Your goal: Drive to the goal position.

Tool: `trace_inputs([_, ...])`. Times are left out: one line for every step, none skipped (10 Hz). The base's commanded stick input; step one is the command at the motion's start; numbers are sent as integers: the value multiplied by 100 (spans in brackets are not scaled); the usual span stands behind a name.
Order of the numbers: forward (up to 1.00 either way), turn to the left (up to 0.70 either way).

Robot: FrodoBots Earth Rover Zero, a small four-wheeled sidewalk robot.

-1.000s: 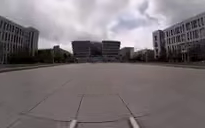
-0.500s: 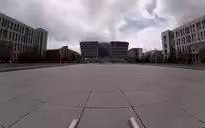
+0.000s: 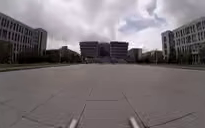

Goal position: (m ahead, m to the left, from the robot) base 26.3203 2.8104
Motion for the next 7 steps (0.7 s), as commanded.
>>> trace_inputs([100, 0])
trace_inputs([100, 0])
trace_inputs([100, 0])
trace_inputs([100, 0])
trace_inputs([100, 0])
trace_inputs([100, 0])
trace_inputs([100, 0])
